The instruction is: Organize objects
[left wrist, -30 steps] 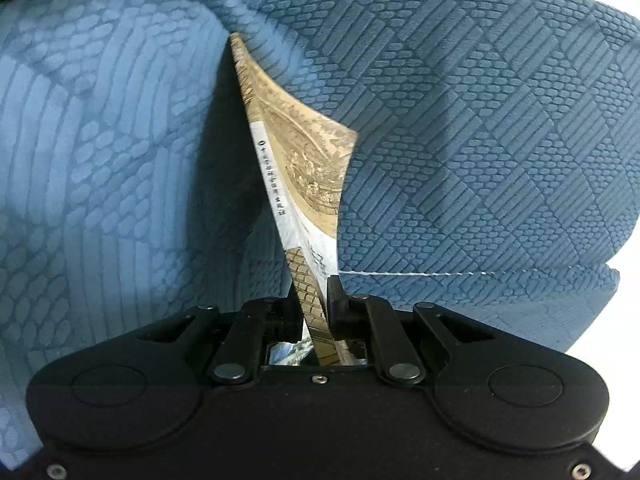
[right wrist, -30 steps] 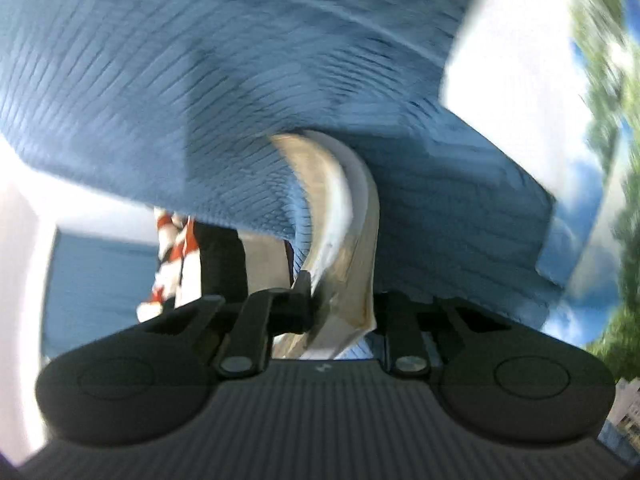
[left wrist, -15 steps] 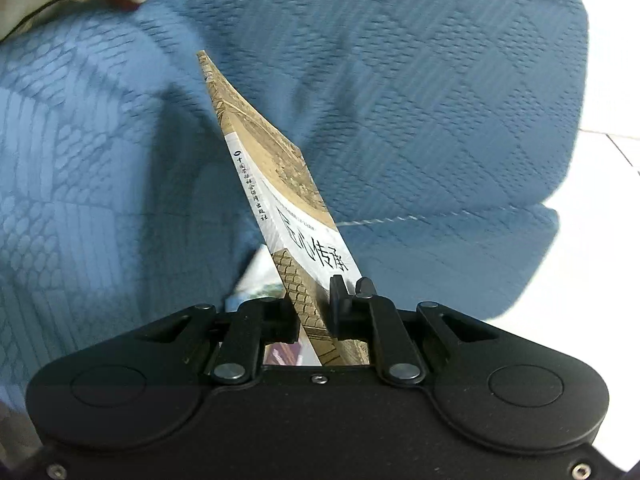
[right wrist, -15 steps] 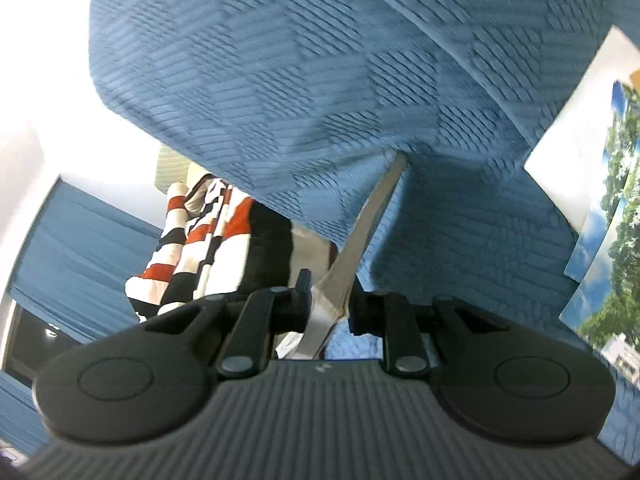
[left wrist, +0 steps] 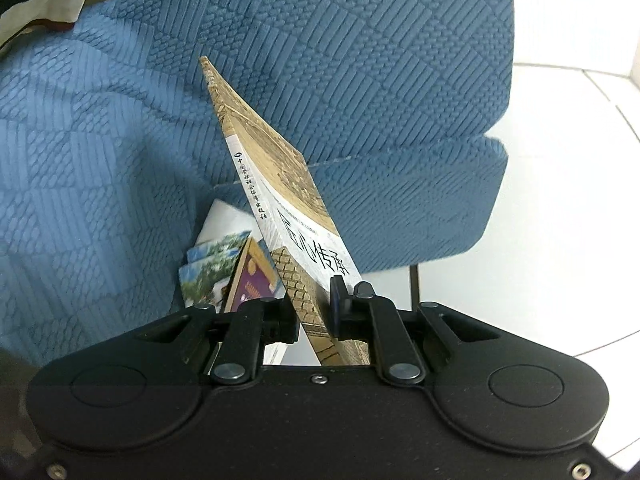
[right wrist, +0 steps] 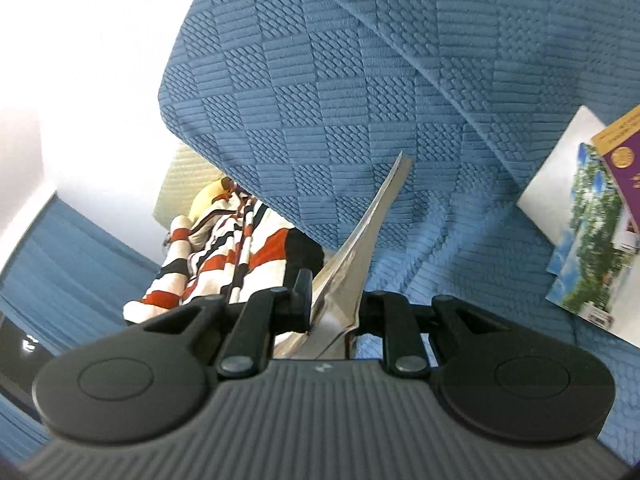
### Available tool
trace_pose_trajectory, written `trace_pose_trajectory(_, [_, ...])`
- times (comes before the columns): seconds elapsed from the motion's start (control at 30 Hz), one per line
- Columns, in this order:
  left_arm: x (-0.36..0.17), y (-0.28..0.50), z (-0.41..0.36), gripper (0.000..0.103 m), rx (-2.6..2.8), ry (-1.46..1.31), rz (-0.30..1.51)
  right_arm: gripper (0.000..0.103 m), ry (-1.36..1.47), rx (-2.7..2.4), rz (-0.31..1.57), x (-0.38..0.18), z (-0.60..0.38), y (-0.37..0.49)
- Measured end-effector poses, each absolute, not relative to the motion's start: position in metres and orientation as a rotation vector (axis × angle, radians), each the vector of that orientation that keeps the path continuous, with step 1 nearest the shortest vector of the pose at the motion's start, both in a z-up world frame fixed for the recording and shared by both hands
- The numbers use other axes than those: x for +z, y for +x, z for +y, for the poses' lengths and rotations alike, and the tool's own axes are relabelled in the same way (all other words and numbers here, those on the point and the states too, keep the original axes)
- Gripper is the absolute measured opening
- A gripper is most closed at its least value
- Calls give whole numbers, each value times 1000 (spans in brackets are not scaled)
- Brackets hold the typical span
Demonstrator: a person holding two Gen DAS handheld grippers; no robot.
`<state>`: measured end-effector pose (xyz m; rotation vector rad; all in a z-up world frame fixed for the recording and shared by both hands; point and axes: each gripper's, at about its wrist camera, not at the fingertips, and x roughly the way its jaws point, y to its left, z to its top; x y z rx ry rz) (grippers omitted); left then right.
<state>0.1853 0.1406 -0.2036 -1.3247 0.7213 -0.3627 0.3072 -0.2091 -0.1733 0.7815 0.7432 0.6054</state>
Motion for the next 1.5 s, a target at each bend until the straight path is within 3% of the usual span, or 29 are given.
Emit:
trace_pose_trajectory(0.67, [-296, 177, 127, 14, -302, -1097, 1031, 21, 741, 389, 888, -268, -206, 239])
trace_pose_trajectory(1.03, [-313, 157, 104, 16, -205, -924, 1169, 21, 661, 381, 986, -312, -199, 211])
trace_pose_trajectory(1.5, [-353, 162, 93, 29, -110, -874, 1315, 24, 680, 362, 1103, -356, -199, 205])
